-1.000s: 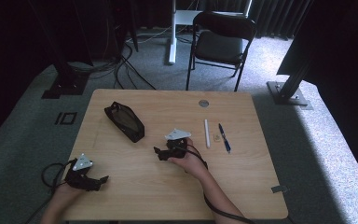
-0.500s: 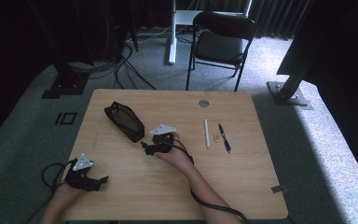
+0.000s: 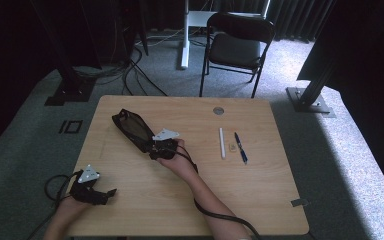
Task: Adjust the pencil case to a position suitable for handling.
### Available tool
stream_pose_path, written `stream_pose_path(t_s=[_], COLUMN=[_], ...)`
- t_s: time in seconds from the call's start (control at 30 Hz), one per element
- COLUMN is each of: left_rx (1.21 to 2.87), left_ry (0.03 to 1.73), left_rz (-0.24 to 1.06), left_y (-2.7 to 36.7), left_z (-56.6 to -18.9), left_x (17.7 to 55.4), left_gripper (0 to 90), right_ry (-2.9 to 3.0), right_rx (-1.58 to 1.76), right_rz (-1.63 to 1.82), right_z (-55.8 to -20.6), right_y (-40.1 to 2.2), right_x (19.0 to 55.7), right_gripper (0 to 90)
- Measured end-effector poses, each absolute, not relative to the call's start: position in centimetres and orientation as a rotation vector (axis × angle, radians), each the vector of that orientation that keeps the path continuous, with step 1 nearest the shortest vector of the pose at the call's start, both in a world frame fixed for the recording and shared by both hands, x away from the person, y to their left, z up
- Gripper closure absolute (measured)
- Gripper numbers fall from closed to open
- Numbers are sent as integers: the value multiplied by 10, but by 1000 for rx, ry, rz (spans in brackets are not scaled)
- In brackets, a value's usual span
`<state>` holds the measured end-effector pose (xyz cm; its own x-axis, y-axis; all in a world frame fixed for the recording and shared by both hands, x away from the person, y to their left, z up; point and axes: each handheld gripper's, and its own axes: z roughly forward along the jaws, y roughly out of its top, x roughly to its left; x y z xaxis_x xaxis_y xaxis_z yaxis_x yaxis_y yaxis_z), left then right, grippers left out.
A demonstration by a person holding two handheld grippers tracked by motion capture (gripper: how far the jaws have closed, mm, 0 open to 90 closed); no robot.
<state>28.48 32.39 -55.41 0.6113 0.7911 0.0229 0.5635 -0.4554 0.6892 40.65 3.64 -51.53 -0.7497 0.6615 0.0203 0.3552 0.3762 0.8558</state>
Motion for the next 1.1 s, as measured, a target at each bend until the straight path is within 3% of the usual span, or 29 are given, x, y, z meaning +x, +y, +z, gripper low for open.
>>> stream_pose_path(t_s=[0.23, 0.3, 0.37, 0.73, 1.1], left_rx=[2185, 2185, 2185, 2186, 2185], left_ry=[1062, 1062, 1061, 1061, 1061], left_rz=[453, 453, 453, 453, 453], left_y=[324, 324, 324, 324, 324], left_z=[-554, -554, -554, -554, -554], left_x=[285, 285, 285, 285, 285], left_gripper=[16, 16, 16, 16, 16], right_ry=[2292, 2298, 2304, 2327, 2293], right_rx=[909, 937, 943, 939, 1001], right_rz=[1315, 1308, 1308, 1284, 1303], right_z=[-515, -515, -515, -511, -510], right_y=[43, 43, 43, 24, -21], right_x=[411, 414, 414, 404, 385], right_gripper=[584, 712, 726, 732, 734])
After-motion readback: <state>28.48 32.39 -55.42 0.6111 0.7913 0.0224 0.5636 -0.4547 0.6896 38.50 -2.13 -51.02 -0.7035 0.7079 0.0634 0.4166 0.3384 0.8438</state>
